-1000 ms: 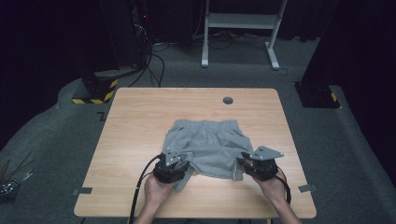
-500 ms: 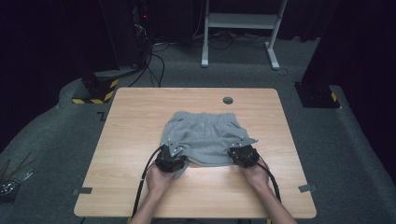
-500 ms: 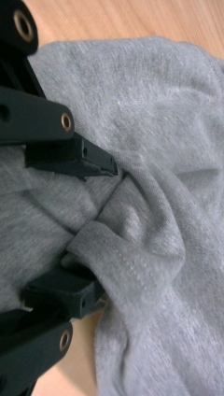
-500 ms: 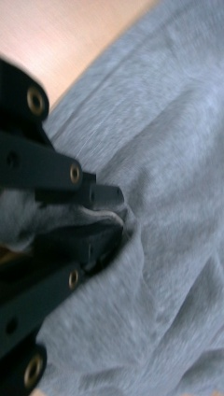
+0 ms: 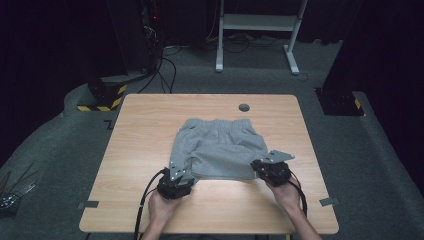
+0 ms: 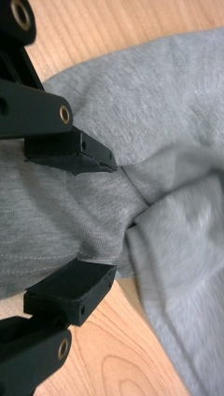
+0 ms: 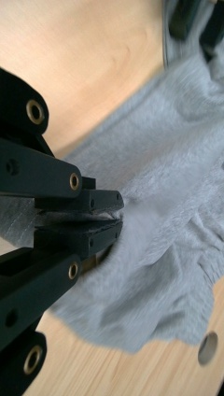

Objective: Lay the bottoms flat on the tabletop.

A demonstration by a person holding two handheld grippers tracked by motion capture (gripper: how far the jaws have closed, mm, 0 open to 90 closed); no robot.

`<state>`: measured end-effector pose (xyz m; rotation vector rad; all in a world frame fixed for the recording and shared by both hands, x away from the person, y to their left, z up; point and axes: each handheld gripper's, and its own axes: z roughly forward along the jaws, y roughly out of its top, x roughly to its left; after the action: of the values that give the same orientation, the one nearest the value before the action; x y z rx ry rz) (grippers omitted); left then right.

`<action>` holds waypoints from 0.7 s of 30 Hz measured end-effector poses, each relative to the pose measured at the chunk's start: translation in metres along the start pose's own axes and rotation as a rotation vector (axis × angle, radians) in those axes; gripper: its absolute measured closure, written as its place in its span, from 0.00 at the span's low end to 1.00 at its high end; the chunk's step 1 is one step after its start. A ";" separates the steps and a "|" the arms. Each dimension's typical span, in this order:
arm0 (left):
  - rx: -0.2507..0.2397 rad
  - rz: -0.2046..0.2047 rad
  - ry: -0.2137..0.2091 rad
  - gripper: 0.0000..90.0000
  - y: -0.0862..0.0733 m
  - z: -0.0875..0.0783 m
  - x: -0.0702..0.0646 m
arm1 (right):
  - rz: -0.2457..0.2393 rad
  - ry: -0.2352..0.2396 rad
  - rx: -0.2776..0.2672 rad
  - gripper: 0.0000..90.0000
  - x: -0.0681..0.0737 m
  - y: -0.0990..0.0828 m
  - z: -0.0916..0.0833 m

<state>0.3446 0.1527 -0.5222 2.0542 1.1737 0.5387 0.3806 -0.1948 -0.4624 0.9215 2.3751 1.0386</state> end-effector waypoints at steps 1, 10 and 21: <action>-0.002 0.003 0.001 0.49 0.000 0.000 0.000 | 0.000 -0.004 -0.003 0.93 0.001 -0.003 -0.006; 0.005 0.009 -0.031 0.61 0.000 -0.001 0.001 | 0.065 -0.035 0.143 0.84 -0.008 -0.044 -0.008; 0.008 0.062 -0.033 0.90 0.002 -0.007 0.001 | 0.037 -0.022 0.067 0.73 0.004 -0.009 0.030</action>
<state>0.3418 0.1555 -0.5155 2.1043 1.0981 0.5287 0.3910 -0.1817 -0.4895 0.9991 2.3962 0.9634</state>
